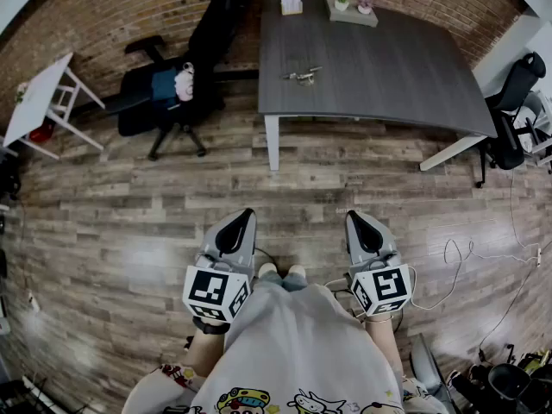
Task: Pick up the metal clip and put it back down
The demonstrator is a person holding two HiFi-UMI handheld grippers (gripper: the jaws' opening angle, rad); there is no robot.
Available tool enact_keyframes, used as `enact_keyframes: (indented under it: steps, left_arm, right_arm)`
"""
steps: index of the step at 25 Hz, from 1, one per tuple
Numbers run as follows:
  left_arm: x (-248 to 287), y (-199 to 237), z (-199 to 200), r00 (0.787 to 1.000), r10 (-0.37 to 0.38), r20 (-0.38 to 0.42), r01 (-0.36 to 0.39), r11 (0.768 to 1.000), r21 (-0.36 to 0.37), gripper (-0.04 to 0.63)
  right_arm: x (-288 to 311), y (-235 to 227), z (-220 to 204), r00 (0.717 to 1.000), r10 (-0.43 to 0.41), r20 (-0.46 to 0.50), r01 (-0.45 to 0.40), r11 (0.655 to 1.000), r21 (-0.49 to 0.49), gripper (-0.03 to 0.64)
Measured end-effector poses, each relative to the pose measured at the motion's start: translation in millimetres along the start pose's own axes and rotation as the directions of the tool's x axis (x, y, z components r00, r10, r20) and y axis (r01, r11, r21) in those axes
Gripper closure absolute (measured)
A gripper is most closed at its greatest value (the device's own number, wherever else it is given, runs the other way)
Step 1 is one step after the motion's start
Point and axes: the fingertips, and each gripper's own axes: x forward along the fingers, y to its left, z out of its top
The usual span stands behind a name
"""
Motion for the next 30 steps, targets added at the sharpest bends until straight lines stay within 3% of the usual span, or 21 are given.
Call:
enact_keyframes:
  steps: [6,18,30]
  left_arm:
    - [-4,-23,4,0.999,0.011,0.034,-0.011,1.000,0.010,0.587]
    - [-3,-49,12,0.998,0.029,0.049,-0.030,0.999,0.019,0.510]
    - [56,-4,12,0.999,-0.008,0.038,0.008,1.000,0.001,0.463]
  right_arm:
    - [-34,-24,0,0.998,-0.041,0.049,0.040,0.999,0.020,0.615]
    - [-47,-34,1,0.994,0.053,0.090,-0.060,0.995,0.075,0.506]
    - [14,-54,-6,0.998,0.058,0.035,-0.061,0.993,0.099,0.435]
